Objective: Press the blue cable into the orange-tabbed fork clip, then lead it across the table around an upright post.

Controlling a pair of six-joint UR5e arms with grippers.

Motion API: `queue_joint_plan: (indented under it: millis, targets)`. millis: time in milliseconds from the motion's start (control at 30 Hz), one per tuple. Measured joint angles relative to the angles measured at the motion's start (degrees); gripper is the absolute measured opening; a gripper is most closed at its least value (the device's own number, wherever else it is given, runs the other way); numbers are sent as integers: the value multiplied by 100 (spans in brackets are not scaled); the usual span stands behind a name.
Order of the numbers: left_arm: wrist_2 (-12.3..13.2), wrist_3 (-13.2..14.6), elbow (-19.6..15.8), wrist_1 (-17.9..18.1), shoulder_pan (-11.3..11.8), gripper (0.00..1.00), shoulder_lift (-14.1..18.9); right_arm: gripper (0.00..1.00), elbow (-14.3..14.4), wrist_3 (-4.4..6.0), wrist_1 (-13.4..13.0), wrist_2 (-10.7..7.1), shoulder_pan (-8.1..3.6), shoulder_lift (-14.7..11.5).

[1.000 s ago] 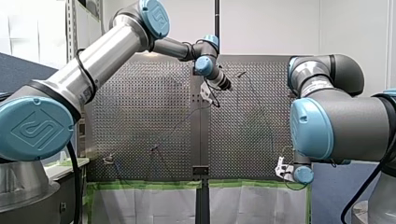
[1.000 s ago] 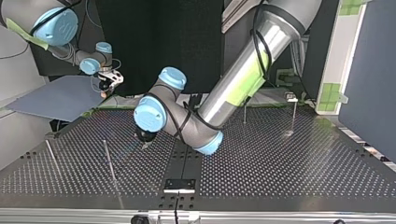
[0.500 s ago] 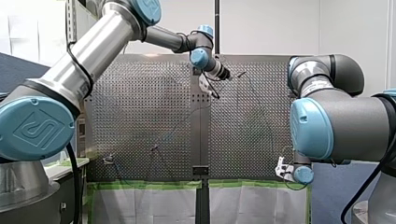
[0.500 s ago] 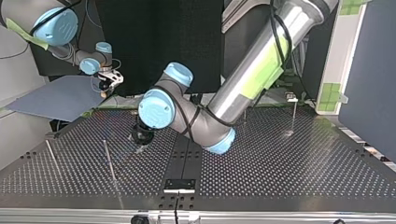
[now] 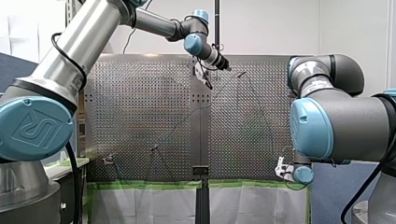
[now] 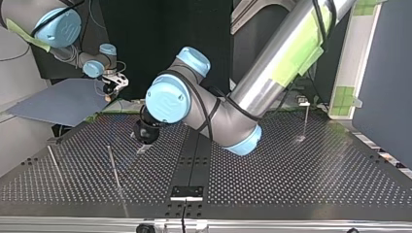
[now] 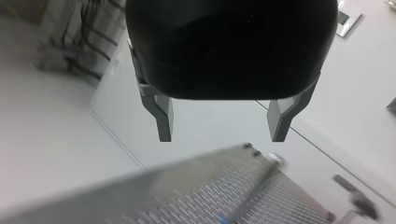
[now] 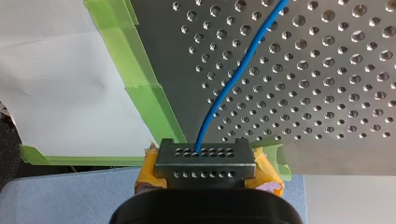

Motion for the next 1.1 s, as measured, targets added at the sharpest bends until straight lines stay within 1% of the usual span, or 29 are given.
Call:
queue_joint_plan:
  millis: [100, 200, 300, 467, 533, 633, 767, 967, 1100]
  targets:
    - [-140, 177, 138, -15, -27, 100, 160, 0, -1, 5, 1, -9, -4, 0]
    - [-293, 347, 286, -98, -73, 100, 230, 0, 0, 7, 5, -43, -6, 0]
    - [-434, 513, 357, -148, -105, 100, 242, 0, 1, 7, 8, -65, -6, 0]
    - [-668, 809, 376, -205, -161, 100, 200, 0, 1, 8, 9, -91, 0, 0]
    - [-711, 918, 375, -218, -195, 100, 172, 0, 1, 8, 9, -106, 10, 1]
    - [-736, 1065, 373, -232, -256, 100, 105, 0, 2, 8, 10, -121, 22, 1]
    - [-733, 1282, 373, -250, -383, 100, -62, 0, 2, 8, 10, -127, 24, 1]
    - [-588, 1624, 374, -78, -509, 100, -153, 0, 3, 8, 9, -128, 25, 3]
    - [-548, 1846, 374, -9, -526, 100, -228, 0, 2, 8, 8, -128, 22, 4]
